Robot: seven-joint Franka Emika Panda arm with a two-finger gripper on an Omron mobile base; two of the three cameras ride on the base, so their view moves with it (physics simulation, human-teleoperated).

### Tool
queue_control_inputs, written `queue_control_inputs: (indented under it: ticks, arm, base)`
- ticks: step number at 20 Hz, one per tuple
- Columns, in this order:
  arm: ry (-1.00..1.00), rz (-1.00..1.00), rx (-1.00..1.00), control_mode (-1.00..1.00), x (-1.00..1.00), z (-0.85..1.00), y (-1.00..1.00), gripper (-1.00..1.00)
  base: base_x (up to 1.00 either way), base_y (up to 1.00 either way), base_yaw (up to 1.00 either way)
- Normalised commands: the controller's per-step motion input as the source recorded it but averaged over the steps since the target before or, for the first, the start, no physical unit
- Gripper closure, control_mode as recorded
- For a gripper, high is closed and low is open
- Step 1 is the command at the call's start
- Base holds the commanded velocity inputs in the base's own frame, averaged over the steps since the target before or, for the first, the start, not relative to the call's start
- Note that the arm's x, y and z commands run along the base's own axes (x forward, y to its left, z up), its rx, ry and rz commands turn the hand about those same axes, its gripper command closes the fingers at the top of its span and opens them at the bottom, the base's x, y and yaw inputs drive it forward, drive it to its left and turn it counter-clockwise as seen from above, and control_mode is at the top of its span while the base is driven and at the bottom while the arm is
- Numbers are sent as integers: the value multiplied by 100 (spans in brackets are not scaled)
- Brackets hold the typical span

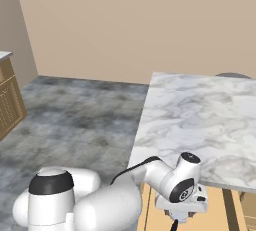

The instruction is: Take the pizza cutter from the drawer on the right and place it on the dining counter for cutting.

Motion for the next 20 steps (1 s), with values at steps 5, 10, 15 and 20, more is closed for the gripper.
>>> queue_control_inputs:
  ticks: [5, 10, 15, 20]
  arm:
    - [0, 0, 2, -100, 14, -8, 0, -100]
    - [0, -2, 2, -100, 11, -26, -9, -100]
    - [3, -10, 1, -100, 2, -25, -1, -100]
    - [3, -11, 1, -100, 3, -29, 0, -100]
  base:
    - [0, 0, 0]
    - [0, 0, 0]
    - [0, 0, 0]
    - [0, 0, 0]
